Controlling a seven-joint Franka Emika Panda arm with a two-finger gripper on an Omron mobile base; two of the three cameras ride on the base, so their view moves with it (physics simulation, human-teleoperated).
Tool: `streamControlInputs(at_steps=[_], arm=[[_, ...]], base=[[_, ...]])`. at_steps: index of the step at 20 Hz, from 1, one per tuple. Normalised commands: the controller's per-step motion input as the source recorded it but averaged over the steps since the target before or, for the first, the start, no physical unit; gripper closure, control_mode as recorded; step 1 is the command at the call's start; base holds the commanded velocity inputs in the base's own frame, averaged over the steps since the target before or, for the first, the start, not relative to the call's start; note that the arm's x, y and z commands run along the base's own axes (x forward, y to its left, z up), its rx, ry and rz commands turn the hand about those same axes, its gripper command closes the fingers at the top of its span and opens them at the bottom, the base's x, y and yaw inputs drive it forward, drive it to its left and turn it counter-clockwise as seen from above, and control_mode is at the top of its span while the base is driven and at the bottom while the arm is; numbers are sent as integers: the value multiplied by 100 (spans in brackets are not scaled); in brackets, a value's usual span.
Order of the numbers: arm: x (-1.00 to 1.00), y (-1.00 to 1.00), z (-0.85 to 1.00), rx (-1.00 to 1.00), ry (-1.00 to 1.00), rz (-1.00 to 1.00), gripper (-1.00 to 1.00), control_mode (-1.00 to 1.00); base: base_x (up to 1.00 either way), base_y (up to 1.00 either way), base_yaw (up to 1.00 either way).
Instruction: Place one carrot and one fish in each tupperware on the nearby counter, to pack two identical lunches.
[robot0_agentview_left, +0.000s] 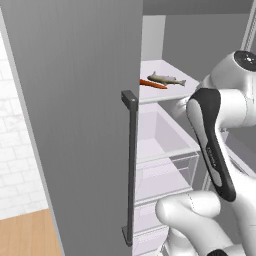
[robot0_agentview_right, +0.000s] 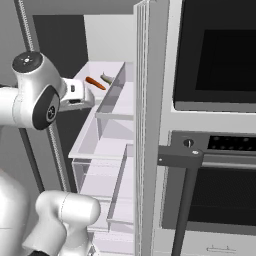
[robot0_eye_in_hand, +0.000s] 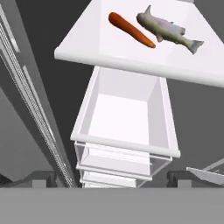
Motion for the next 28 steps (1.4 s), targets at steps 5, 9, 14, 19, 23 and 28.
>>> streamControlInputs(at_steps=[5,9,14,19,23,28], arm=[[48,0,5,0,-5,3,-100,-100],[53,0,5,-2,-3,3,-100,-100],[67,0,7,-3,0,1,-100,-100],[70,0,1,-1,0,0,-100,-100],[70,0,0,0,0,0,-100,-100],[68,-1,0,-1,0,0,-100,-100]], base=[[0,0,0],[0,0,0],[0,0,0],[0,0,0],[0,0,0],[0,0,0]])
